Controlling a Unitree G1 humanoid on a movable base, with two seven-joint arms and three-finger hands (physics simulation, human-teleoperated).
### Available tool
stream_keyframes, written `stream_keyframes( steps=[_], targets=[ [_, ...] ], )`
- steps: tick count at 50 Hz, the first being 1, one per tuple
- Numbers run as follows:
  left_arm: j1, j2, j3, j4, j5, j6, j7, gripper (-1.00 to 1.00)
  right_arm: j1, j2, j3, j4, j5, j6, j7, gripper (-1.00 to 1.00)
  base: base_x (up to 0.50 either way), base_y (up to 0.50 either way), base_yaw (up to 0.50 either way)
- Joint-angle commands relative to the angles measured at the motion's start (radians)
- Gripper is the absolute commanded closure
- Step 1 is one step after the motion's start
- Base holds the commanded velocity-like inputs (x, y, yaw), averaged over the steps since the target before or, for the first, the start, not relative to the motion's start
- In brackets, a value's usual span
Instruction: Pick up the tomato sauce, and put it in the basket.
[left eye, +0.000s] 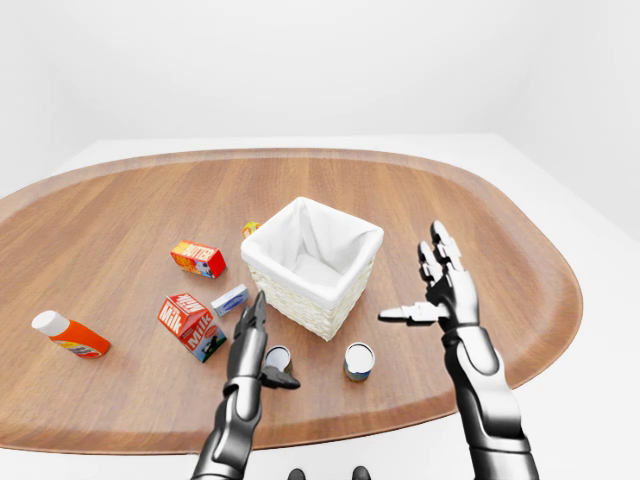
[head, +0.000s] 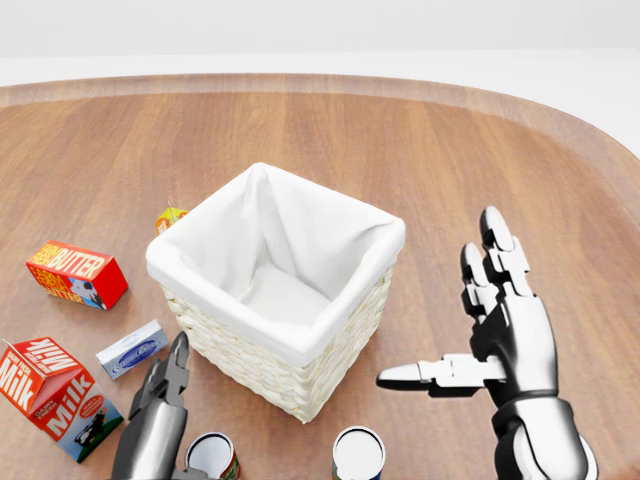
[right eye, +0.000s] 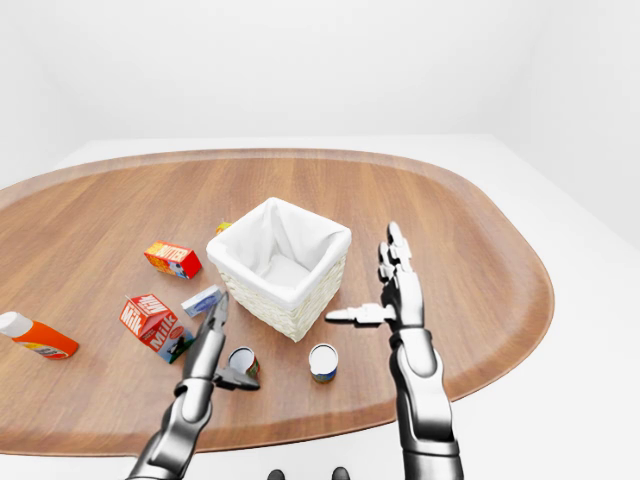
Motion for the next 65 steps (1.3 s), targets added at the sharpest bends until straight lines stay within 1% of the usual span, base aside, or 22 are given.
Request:
stream_keyframes(
  steps=[1,19,49,58,61,64,65],
  targets=[
    [0.011,-0.001,-0.011,0.022,0.012,0.000,0.017,-1.00,-0.004,-0.002,-0.003,-0.002,0.002,0.000,-0.002,-1.00,0.00,0.00,0.00],
    [0.013,0.000,-0.011,0.046,0.015,0.000,0.026,-1.00,-0.006,-0.003,-0.004,0.009,0.000,0.000,-0.002,-1.00,0.00,0.00,0.00],
    [-0.032,0.006,0.002,0.131,0.008,0.000,0.046,-1.00,-0.001,-0.001,0.002,0.020,-0.005,0.000,-0.001,-1.00,0.00,0.00,0.00],
    [-0.042,0.006,0.005,0.136,0.003,0.000,0.041,-1.00,-0.002,0.000,0.003,0.026,-0.006,0.000,0.000,-1.00,0.00,0.00,0.00],
    [-0.048,0.007,0.004,0.159,0.005,0.000,0.053,-1.00,-0.003,0.001,0.004,0.037,-0.007,0.000,0.000,-1.00,0.00,0.00,0.00],
    [-0.047,0.005,0.006,0.138,0.000,0.000,0.037,-1.00,-0.003,0.001,0.005,0.040,-0.008,0.000,0.001,-1.00,0.00,0.00,0.00],
    [-0.052,0.007,0.005,0.158,0.002,0.000,0.048,-1.00,-0.004,0.001,0.005,0.044,-0.008,0.000,0.001,-1.00,0.00,0.00,0.00]
  ],
)
